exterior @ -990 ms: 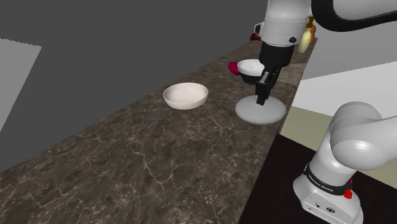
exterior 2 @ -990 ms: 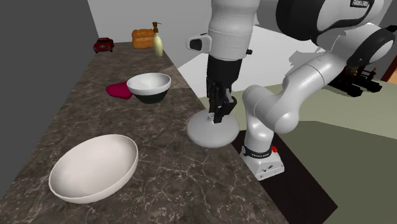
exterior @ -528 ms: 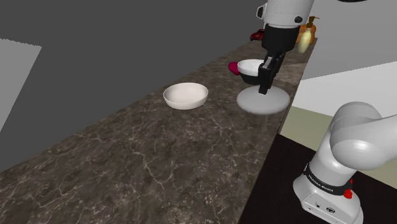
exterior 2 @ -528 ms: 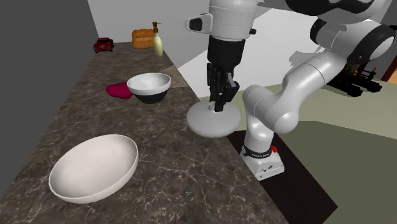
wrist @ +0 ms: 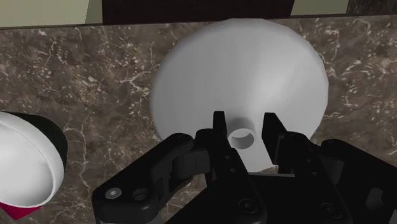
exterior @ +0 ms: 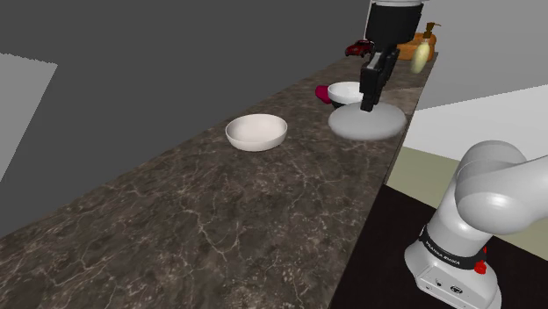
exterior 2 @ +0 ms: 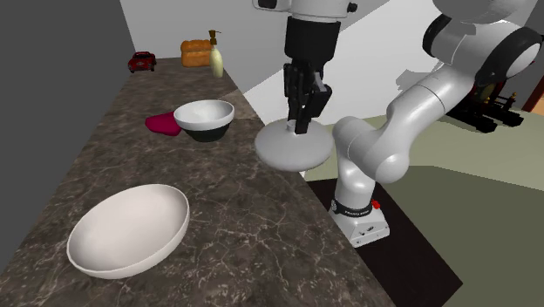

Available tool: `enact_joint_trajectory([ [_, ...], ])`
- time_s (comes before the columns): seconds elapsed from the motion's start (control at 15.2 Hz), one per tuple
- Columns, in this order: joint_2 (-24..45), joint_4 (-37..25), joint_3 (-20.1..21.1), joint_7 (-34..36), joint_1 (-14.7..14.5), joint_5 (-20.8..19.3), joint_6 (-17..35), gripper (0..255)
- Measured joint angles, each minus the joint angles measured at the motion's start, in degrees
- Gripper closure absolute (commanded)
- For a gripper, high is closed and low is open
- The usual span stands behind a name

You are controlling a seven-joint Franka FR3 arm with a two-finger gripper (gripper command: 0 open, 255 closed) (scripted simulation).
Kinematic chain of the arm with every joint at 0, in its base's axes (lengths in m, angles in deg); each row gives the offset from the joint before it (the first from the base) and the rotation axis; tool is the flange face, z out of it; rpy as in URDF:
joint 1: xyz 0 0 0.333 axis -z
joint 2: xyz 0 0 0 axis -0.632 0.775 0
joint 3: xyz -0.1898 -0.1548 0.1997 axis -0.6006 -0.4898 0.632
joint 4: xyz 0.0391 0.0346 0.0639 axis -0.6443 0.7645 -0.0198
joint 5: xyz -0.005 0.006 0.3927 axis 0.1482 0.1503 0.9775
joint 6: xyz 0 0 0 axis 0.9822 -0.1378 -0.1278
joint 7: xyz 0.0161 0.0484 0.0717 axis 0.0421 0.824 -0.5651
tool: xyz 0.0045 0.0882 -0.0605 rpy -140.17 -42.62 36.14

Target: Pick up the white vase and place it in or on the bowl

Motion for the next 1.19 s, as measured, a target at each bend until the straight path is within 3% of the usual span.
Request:
enact_joint_trajectory([
  [0.4, 2.4, -5.4, -0.8, -0.5, 0.5, -0.9, -3.1, 255],
  [1.19, 11.7, -11.4, -14.4, -15.1, 3.8, -10.6, 0.3, 255],
])
